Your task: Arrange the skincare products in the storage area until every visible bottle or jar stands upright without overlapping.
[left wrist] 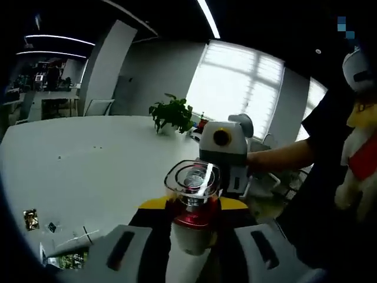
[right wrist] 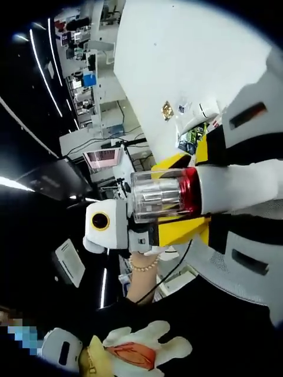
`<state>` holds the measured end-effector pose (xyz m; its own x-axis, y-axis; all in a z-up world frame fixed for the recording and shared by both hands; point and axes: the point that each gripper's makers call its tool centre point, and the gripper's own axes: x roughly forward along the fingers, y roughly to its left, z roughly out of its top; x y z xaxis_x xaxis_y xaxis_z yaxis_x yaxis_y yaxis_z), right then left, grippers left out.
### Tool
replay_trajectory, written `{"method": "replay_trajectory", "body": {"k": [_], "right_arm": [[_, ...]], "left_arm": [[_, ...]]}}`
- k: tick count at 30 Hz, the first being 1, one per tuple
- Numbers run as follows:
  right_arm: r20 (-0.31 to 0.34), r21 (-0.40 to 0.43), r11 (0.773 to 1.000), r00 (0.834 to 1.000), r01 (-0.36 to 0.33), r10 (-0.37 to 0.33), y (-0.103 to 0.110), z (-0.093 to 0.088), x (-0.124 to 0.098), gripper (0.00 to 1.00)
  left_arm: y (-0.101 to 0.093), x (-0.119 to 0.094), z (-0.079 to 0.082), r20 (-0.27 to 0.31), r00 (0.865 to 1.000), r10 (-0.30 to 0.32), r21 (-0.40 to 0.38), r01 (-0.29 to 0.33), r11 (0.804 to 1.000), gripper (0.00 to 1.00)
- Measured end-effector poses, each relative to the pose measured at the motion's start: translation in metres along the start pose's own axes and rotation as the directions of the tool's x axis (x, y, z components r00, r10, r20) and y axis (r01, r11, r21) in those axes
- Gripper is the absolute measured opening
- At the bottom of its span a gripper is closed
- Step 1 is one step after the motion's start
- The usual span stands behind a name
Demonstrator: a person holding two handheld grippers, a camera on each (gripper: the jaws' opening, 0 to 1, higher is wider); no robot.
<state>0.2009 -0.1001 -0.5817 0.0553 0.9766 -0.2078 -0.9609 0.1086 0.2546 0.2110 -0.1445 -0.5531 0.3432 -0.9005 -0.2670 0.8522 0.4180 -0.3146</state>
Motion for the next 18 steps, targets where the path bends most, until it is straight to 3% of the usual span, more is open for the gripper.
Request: {"method": "replay_trajectory", "body": {"k": [3, 6, 8, 13, 18], "right_arm": [[0.033, -0.020, 0.997, 0.997, 0.072, -0.072, -0.008, 0.000, -0.007, 0.32], [-0.011, -0.085, 0.983, 0.987, 0.160, -0.162, -0.021, -0.010, -0.017, 0.33], [-0.012, -0.075, 0.981, 0.984, 0.178, -0.179, -0.025, -0.014, -0.023, 0.33], [-0.016, -0.039, 0.971, 0.972, 0.235, -0.236, -0.042, -0.030, -0.038, 0.38], [-0.051, -0.065, 0.968, 0.968, 0.244, -0.247, -0.047, -0.043, -0.038, 0.30]], "left_arm": [[0.002, 0.008, 0.001, -0.028, 0.999, -0.027, 0.036, 0.028, 0.999, 0.25], [0.005, 0.016, -0.003, -0.077, 0.997, -0.015, 0.130, 0.025, 0.991, 0.25], [0.007, 0.021, -0.005, -0.108, 0.994, -0.012, 0.164, 0.030, 0.986, 0.25], [0.007, 0.034, -0.006, -0.116, 0.993, -0.029, 0.196, 0.051, 0.979, 0.25], [0.010, 0.045, -0.007, -0.121, 0.992, -0.037, 0.227, 0.064, 0.972, 0.25]]}}
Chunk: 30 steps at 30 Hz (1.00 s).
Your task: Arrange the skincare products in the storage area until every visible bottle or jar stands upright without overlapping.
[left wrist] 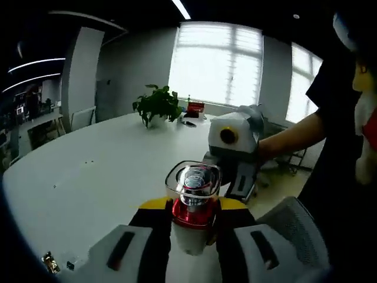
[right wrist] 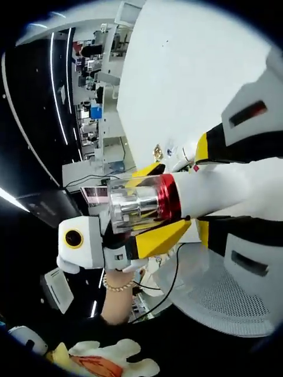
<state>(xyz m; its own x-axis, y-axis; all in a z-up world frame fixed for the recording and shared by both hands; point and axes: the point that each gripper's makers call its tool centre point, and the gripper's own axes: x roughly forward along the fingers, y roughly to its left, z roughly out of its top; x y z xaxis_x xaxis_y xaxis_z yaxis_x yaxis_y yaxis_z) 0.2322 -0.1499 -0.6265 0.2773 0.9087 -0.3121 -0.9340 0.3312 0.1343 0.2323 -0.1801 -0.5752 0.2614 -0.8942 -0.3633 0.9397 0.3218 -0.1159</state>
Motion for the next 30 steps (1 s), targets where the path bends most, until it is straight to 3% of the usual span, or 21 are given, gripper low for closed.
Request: {"method": "replay_trajectory", "body": {"k": [12, 19, 30], "right_arm": [[-0.039, -0.014, 0.998, 0.998, 0.054, -0.054, -0.029, -0.017, 0.001, 0.28], [-0.083, -0.024, 0.996, 0.992, 0.091, -0.093, -0.057, -0.032, 0.007, 0.28], [-0.118, -0.024, 0.991, 0.984, 0.128, -0.130, -0.086, -0.044, 0.015, 0.28]], "left_arm": [[0.016, 0.027, -0.010, -0.031, 0.999, -0.009, 0.053, 0.011, 0.999, 0.25], [0.046, 0.047, -0.026, -0.037, 0.999, -0.008, 0.065, 0.010, 0.998, 0.25], [0.076, 0.062, -0.035, -0.069, 0.998, -0.011, 0.059, 0.015, 0.998, 0.25]]}}
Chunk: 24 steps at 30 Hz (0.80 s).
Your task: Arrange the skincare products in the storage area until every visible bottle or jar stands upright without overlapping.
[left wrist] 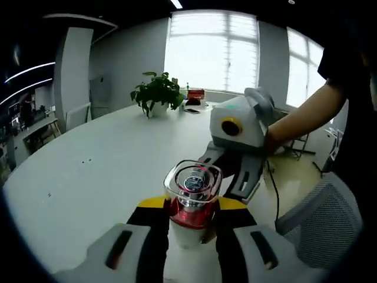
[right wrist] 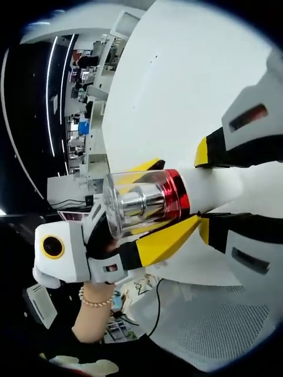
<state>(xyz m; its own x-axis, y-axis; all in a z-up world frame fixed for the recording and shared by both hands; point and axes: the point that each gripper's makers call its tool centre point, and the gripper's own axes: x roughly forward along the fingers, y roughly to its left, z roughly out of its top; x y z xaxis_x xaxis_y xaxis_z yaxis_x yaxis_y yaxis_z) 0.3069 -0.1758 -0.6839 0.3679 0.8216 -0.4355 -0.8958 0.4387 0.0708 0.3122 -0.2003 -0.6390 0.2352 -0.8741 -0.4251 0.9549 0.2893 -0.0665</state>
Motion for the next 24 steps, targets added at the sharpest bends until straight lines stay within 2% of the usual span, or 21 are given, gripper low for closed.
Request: {"method": "replay_trajectory", "body": {"k": [5, 15, 24], "right_arm": [[-0.023, -0.001, 1.000, 1.000, 0.008, -0.008, -0.012, -0.006, 0.002, 0.28], [-0.001, 0.011, 1.000, 1.000, 0.011, -0.011, -0.039, -0.007, -0.001, 0.28], [0.001, 0.005, 1.000, 1.000, 0.004, -0.004, -0.050, -0.006, 0.003, 0.29]], "left_arm": [[0.010, 0.012, -0.004, -0.010, 1.000, -0.007, 0.001, 0.007, 1.000, 0.25], [0.025, 0.028, 0.008, 0.019, 1.000, -0.009, 0.033, 0.009, 0.999, 0.26], [0.037, 0.032, 0.008, 0.035, 0.999, 0.009, 0.030, -0.010, 1.000, 0.27]]}}
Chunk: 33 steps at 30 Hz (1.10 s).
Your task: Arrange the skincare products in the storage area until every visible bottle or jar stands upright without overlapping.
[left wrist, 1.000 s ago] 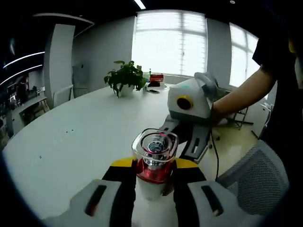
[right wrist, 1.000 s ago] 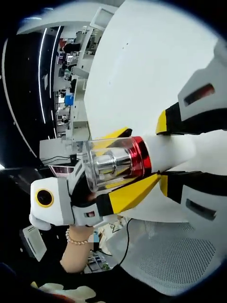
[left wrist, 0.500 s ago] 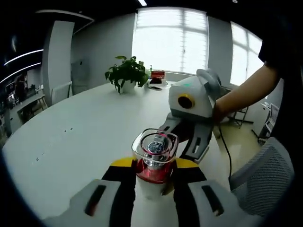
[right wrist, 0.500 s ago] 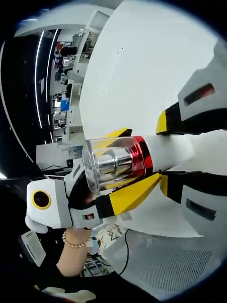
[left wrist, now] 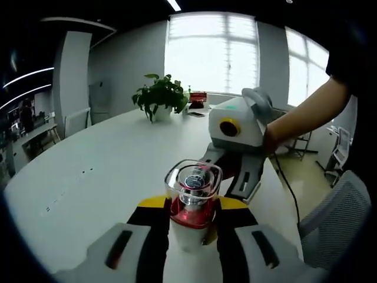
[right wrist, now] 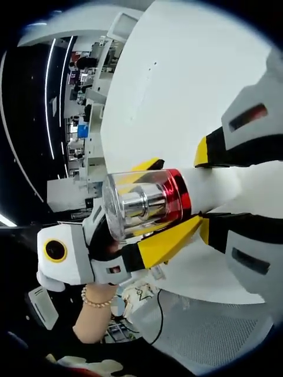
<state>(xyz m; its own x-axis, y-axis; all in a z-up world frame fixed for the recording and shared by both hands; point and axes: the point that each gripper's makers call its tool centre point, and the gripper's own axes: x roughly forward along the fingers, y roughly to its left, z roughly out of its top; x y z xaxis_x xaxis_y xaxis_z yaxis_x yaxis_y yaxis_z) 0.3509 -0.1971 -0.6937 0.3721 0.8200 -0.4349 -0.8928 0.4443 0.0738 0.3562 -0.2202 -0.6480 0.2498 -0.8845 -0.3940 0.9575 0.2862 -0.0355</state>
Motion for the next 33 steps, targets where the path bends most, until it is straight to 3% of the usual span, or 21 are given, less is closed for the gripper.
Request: {"method": "replay_trajectory", "body": {"k": [8, 12, 19, 23, 24, 27, 33], "right_arm": [[-0.017, 0.013, 1.000, 1.000, 0.022, -0.021, 0.000, 0.000, 0.000, 0.31], [-0.010, 0.019, 0.999, 0.999, 0.040, -0.039, 0.001, 0.005, -0.002, 0.43], [-0.041, 0.012, 0.997, 0.997, 0.073, -0.072, 0.008, 0.005, -0.006, 0.53], [-0.035, 0.041, 0.989, 0.990, 0.140, -0.138, 0.007, 0.016, -0.014, 0.59], [-0.069, 0.061, 0.980, 0.981, 0.188, -0.183, 0.006, 0.015, -0.019, 0.59], [-0.073, 0.034, 0.969, 0.967, 0.245, -0.242, 0.015, 0.023, -0.027, 0.59], [-0.054, 0.039, 0.964, 0.964, 0.264, -0.262, 0.038, 0.028, -0.040, 0.66]], "left_arm": [[-0.003, -0.001, 0.000, -0.008, 1.000, 0.012, -0.012, -0.012, 1.000, 0.28], [-0.004, -0.003, -0.001, -0.020, 1.000, 0.019, -0.021, -0.020, 1.000, 0.34], [-0.009, -0.014, 0.002, -0.022, 0.999, 0.048, -0.028, -0.048, 0.998, 0.43], [-0.015, -0.028, 0.009, 0.003, 0.997, 0.080, -0.056, -0.080, 0.995, 0.44], [-0.015, -0.031, 0.010, 0.007, 0.996, 0.089, -0.062, -0.089, 0.994, 0.44], [-0.018, -0.043, 0.011, 0.025, 0.993, 0.115, -0.090, -0.112, 0.990, 0.49], [-0.027, -0.065, -0.001, 0.018, 0.986, 0.166, -0.146, -0.161, 0.976, 0.55]]}}
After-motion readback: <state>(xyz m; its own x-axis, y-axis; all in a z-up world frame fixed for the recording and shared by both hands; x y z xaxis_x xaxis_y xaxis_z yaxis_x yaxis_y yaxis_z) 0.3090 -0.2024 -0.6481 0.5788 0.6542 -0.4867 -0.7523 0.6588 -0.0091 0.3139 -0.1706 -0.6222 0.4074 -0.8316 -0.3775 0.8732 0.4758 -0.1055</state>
